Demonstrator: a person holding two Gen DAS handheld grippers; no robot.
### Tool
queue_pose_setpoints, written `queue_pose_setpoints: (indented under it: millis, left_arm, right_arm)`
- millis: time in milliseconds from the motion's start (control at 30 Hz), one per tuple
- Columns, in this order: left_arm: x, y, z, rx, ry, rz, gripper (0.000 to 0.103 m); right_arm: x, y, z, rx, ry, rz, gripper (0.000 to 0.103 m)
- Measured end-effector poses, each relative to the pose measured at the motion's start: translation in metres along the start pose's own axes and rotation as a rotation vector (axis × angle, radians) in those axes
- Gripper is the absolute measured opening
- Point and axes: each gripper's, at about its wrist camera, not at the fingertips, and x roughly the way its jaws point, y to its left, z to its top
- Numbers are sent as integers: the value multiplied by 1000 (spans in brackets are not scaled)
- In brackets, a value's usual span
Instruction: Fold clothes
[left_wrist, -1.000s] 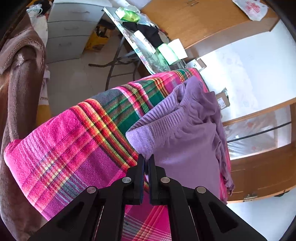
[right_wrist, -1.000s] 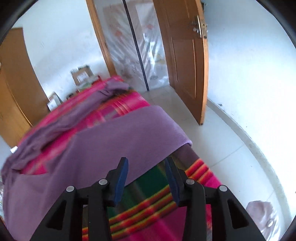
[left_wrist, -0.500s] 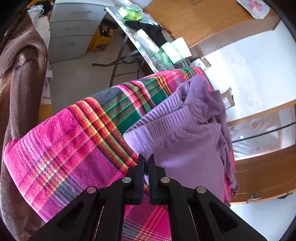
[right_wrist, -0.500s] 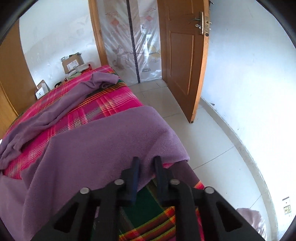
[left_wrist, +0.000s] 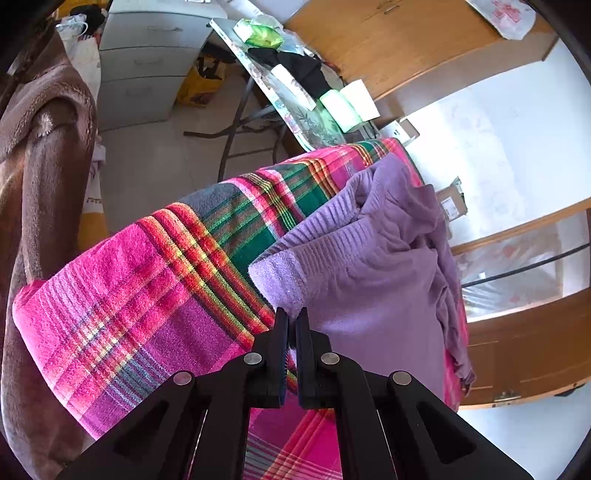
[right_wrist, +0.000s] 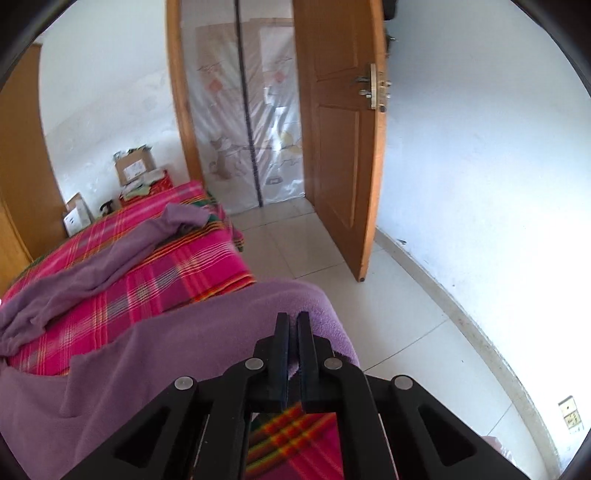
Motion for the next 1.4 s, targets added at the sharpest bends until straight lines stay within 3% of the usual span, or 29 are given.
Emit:
queue_pose_setpoints:
  millis: [300,633,933,1133,1333,1400]
  left_arm:
    - [-8,-2,0,14,-6,-10,3]
    - [-19,-4,-1,32,-17,-13,4]
    - [-11,-1,0,54,10,24,7]
    - [-19,13,13,24,12,49,8]
    - [-34,-13,38,126,11,40,9]
    - [-39,-30,47,176,9,27,14]
  right_arm:
    - [7,-31,-4,42,28,-38,4]
    - [-10,-41,-3,49,-5,-46,4]
    - [18,-40,-23,52,119,-67,5]
    - [13,-39,-16,77,153,-62,6]
    - [-13,-21,7,28,118,-53,7]
    - [-30,-10,21,10,84,-27,9]
